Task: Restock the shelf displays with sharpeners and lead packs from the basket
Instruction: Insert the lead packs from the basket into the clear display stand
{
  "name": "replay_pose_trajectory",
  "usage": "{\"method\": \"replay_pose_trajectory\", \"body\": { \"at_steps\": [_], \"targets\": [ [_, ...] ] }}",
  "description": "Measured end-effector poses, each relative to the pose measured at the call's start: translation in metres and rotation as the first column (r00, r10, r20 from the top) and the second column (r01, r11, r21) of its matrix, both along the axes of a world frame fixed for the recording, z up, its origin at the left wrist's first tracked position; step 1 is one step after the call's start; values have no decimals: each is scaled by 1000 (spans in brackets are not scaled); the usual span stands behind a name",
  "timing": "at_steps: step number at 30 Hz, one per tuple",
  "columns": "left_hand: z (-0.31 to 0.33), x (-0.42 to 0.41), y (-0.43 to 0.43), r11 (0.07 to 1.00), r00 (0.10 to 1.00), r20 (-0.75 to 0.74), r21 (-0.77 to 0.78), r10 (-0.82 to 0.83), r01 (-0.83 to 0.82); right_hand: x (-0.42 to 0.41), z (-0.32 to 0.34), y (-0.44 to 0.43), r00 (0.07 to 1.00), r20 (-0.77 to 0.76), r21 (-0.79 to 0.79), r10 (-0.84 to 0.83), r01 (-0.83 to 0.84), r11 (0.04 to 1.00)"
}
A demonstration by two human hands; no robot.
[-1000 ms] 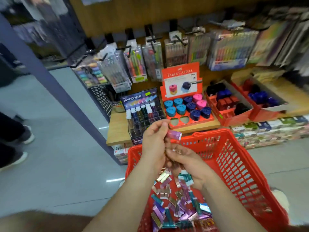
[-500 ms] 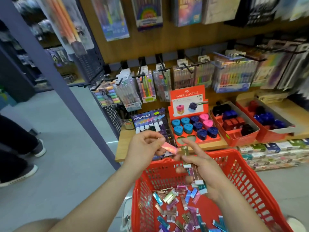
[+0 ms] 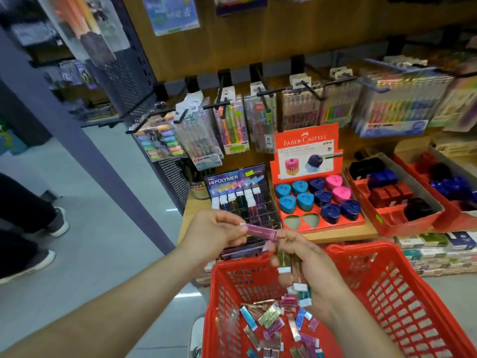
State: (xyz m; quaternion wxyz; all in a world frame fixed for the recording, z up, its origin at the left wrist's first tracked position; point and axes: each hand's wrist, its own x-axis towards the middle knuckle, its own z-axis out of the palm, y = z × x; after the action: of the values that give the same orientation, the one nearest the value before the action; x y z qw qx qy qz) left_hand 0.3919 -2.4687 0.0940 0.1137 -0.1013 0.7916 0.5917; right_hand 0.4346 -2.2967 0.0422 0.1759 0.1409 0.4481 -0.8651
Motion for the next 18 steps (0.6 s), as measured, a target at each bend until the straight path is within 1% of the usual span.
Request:
{"method": "replay_pose_trajectory", "body": {
  "at_steps": [2, 3, 5, 7, 9, 10, 15, 18],
  "targets": [
    [-4, -28, -5, 996, 996, -81, -81, 23, -30, -10, -7, 4, 996, 74, -121, -47, 56, 991],
    [-7, -42, -7, 988, 992, -128, -152, 15, -34, -13, -10, 6, 994, 92, -150, -61, 75, 986],
    [-15, -68, -8, 947, 978, -201, -320, -61, -7, -19, -17, 12, 992, 97, -147, -79, 93, 985],
    [-24, -87, -5, 867, 955, -234, -496, -182, 44, -24, -23, 16, 990, 99, -116, -102, 113, 987],
    [-33, -98, -1, 745, 921, -247, -663, -303, 67, -27, -26, 20, 989, 103, -94, -107, 117, 989],
    [-37, -102, 1, 696, 901, -253, -715, -352, 71, -28, -27, 22, 989, 105, -84, -105, 114, 990],
    [-42, -114, 1, 567, 844, -237, -818, -482, 94, -30, -31, 27, 988, 114, -21, -108, 111, 994],
    [-43, -117, 4, 459, 776, -199, -879, -599, 129, -32, -29, 24, 987, 111, -1, -112, 113, 994]
  ]
}}
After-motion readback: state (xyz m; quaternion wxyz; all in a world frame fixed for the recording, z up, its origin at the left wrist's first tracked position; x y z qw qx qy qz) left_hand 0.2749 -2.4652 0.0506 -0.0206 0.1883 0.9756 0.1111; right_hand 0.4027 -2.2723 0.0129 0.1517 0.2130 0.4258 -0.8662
